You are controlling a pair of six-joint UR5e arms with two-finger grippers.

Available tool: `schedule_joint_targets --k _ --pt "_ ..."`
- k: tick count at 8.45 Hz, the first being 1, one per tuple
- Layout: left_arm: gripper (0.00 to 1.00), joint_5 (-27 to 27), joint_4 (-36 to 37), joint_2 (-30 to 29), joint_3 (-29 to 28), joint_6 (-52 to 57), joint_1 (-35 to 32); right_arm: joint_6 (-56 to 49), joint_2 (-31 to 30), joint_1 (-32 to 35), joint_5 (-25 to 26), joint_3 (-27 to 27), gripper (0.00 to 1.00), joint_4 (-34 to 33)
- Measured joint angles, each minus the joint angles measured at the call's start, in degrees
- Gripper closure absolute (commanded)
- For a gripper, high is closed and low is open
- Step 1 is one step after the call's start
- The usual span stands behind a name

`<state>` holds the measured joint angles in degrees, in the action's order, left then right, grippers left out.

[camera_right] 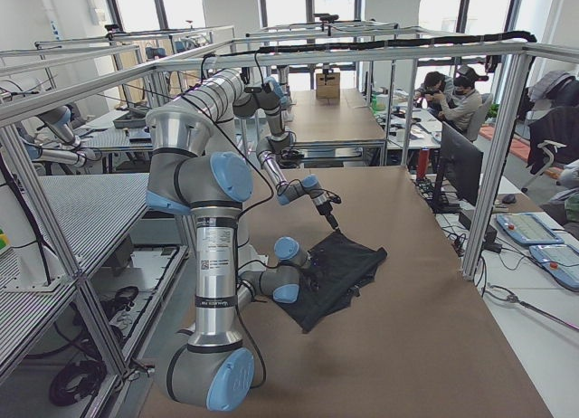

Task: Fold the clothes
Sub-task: 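Move the left gripper down to the shirt's corner nearest it and grasp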

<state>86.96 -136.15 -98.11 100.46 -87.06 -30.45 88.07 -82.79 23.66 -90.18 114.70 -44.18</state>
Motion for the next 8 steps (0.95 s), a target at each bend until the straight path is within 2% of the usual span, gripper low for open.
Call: schedule_joint_targets --k 2,3,4,5,8 --pt "0.0 0.1 0.0 0.0 -0.8 0.2 0.1 0.0 0.0 0.2 0.1 0.0 0.05 0.0" --pt "0.24 0.1 0.0 -0.1 -1.2 0.3 0.3 0.0 0.0 0.3 0.1 0.0 0.06 0.0" --pt "0.78 0.1 0.1 -0.2 -1.5 0.4 0.4 0.0 0.0 0.3 0.1 0.0 0.05 0.0" --pt "1.0 0.2 0.1 -0.3 -1.5 0.5 0.4 0.0 0.0 0.4 0.1 0.0 0.05 0.0" --pt "1.0 1.1 0.3 -0.5 -1.3 0.8 0.5 0.0 0.0 0.9 0.1 0.0 0.06 0.0"
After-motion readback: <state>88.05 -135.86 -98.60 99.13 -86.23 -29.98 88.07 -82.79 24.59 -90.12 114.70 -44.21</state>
